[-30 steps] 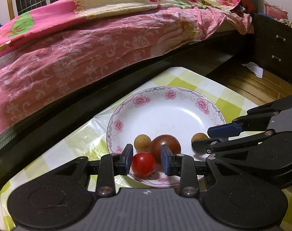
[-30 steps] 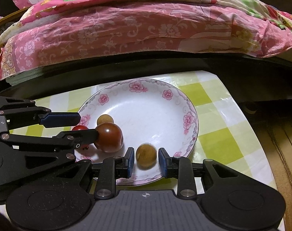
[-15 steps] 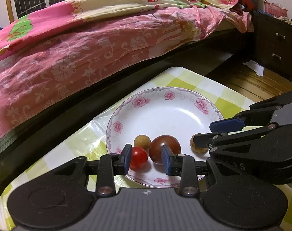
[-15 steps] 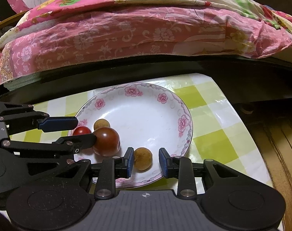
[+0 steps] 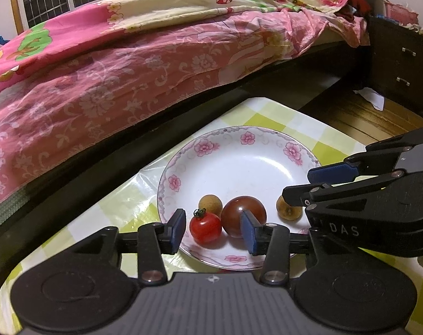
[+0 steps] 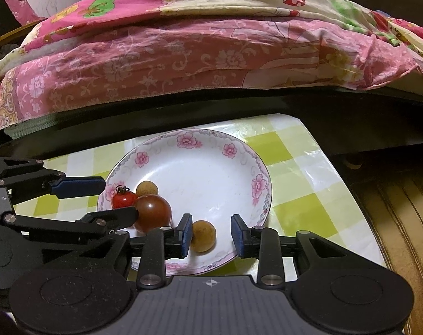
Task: Organize fruits
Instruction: 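Open the left tool to drop the cherry tomato while right releases the brown fruit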
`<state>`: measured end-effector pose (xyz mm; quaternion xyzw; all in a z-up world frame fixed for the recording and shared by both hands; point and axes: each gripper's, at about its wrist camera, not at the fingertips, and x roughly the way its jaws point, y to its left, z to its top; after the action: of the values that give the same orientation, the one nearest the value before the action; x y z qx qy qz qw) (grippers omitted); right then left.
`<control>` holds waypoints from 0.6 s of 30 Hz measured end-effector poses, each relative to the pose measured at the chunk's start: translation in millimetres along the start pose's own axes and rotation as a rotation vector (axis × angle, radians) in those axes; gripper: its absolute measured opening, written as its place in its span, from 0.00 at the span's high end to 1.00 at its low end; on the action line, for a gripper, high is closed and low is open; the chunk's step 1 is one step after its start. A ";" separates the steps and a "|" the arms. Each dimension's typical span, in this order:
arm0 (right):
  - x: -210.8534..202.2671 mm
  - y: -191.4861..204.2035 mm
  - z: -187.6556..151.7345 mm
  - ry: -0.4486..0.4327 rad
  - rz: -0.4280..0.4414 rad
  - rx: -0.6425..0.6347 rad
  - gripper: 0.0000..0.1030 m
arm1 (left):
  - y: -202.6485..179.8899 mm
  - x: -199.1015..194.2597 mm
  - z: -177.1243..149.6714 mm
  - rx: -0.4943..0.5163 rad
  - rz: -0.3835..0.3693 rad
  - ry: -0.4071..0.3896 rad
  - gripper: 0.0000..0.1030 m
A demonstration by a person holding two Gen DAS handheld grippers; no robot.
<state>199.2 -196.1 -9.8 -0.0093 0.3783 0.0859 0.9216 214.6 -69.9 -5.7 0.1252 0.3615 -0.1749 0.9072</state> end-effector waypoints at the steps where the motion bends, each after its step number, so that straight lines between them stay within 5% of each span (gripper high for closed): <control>1: -0.5 0.5 0.4 -0.003 -0.001 0.000 0.73 | 0.5 -0.5 0.3 -0.002 0.002 0.000 0.50; 18: -5.0 1.2 1.5 -0.017 -0.006 0.002 0.72 | 5.5 -9.0 1.3 -0.026 0.014 0.006 0.41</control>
<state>196.6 -195.6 -5.2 -0.0088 0.3705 0.0827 0.9251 211.4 -63.3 2.1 0.1165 0.3657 -0.1634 0.9088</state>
